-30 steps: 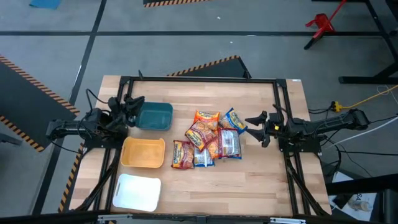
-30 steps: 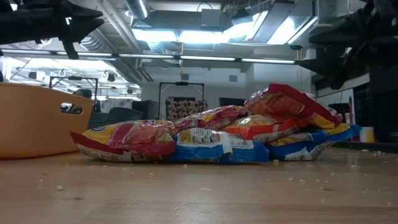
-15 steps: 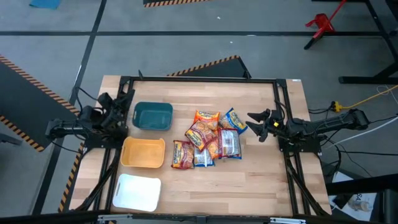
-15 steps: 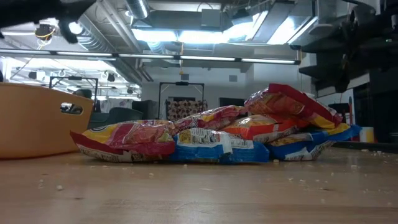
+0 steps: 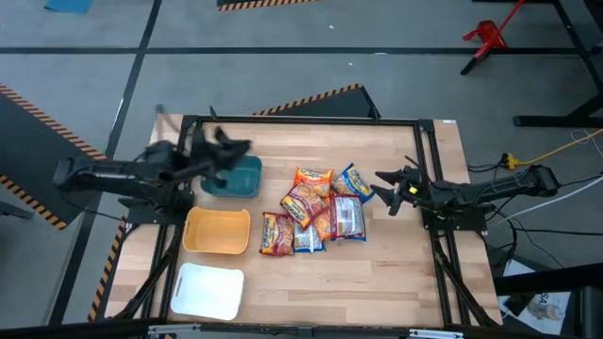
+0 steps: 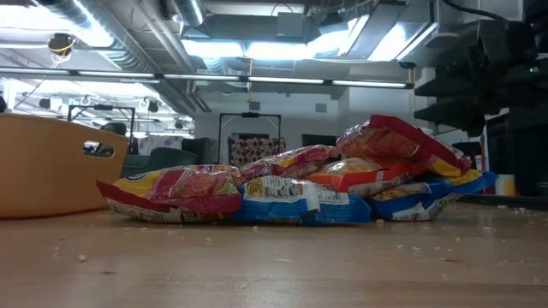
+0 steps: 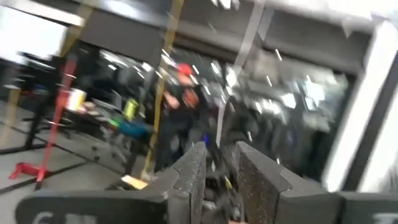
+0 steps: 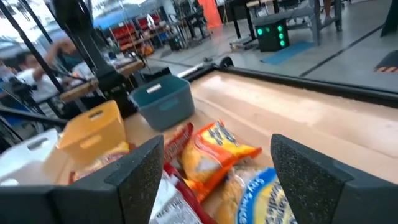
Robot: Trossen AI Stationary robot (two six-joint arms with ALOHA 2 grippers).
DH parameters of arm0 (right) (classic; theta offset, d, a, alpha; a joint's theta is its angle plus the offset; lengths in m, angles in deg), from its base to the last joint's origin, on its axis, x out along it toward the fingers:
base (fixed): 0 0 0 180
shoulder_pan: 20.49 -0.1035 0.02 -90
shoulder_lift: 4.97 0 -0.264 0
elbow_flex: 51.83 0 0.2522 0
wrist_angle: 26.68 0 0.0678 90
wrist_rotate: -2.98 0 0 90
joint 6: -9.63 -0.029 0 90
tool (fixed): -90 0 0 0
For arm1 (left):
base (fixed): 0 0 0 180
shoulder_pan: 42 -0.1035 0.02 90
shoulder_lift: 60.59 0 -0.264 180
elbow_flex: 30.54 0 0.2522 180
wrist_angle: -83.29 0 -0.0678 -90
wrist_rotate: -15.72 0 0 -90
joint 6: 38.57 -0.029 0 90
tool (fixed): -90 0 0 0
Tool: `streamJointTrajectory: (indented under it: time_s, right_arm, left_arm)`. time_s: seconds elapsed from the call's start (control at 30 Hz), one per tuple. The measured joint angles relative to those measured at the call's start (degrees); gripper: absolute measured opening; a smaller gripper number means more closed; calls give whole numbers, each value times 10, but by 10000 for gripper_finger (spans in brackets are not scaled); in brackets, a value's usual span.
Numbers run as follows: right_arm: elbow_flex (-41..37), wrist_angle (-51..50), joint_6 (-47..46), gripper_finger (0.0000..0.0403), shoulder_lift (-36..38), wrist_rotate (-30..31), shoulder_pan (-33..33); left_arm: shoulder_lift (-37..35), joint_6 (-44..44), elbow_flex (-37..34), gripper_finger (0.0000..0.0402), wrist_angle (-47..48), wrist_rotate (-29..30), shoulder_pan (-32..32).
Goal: Sort Maruchan noodles
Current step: Put the right red noodle pack into the white bin
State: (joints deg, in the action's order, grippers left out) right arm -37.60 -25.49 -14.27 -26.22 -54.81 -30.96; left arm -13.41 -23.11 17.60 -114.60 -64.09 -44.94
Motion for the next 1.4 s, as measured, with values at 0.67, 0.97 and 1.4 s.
streamJointTrajectory:
  time_s: [0.67,0.97,1.4]
  right_arm:
    - [2,-107,2,282,-1,-21,0]
    - [2,-109,3,282,-25,-23,0]
    - [2,-110,2,282,-48,-46,0]
  left_arm:
    - [396,-101,287,255,182,-252,6]
    - [482,35,289,296,189,-247,-3]
    - [580,-84,289,293,181,-179,-8]
